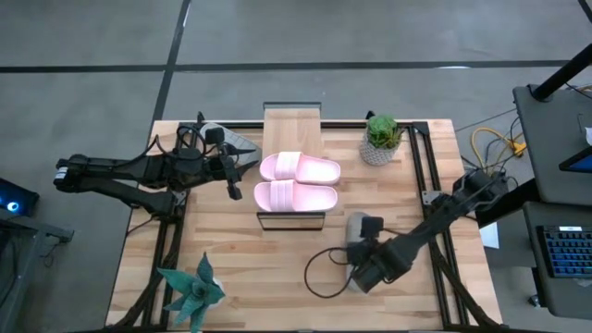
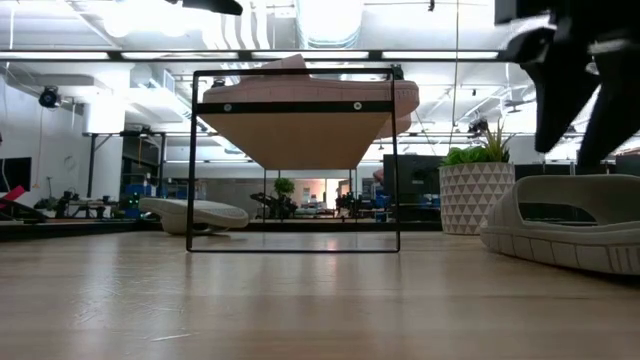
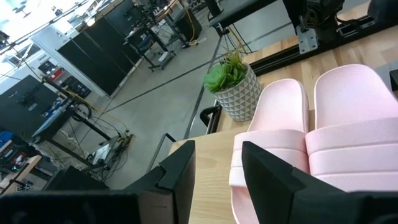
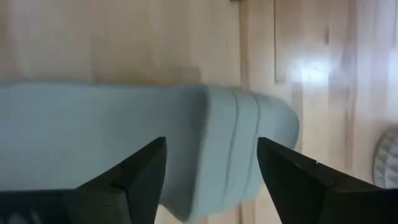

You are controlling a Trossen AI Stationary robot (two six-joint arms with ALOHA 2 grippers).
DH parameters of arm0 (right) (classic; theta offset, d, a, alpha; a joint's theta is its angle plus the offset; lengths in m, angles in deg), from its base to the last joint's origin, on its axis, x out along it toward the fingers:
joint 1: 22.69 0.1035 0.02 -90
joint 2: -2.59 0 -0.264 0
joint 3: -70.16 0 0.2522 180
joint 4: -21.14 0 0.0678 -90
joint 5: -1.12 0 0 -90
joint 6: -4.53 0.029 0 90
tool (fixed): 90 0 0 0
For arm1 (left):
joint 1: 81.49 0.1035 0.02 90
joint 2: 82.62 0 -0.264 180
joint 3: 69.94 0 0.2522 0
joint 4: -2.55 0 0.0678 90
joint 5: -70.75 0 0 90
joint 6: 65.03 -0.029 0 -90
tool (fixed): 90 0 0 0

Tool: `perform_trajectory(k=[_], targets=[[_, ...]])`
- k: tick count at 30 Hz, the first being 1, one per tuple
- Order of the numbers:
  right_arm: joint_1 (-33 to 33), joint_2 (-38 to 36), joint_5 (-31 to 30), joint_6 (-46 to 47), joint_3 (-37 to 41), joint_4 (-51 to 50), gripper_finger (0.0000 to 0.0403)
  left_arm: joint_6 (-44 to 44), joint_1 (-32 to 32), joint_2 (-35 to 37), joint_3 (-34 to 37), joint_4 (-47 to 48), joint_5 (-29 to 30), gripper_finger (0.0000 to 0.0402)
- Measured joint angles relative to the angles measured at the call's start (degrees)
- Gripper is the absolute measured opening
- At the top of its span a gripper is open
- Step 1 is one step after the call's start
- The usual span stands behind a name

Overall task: Pick and place slides into the shelf
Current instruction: Put the bottom gray slipper on the shelf

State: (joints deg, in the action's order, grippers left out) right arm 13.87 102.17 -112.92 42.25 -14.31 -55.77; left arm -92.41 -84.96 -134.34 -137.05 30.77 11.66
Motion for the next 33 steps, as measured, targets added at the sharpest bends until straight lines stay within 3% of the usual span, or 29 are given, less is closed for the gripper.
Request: perform_trajectory(k=[20,25,31,33], targets=[[-0.36,0.95,-1.07,12.03,9.57,-0.36,0.0201,0.01,0.00,-0.37,0.00,-0.05,-0.02,0.0117],[-0.48,0.95,-1.55,11.91,8.77,-0.53,0.0142,0.01,0.02,-1.04,0.04,-0.06,-0.02,0.0117],[-0.51,0.95,-1.52,9.75,7.03,-0.89,0.0026,-0.02,0.02,-1.99,0.07,0.07,-0.04,0.0117],[-0.50,0.95,-1.77,9.25,6.07,-1.16,0.0017,-0.74,0.01,-2.14,0.07,-0.34,0.02,0.0117]])
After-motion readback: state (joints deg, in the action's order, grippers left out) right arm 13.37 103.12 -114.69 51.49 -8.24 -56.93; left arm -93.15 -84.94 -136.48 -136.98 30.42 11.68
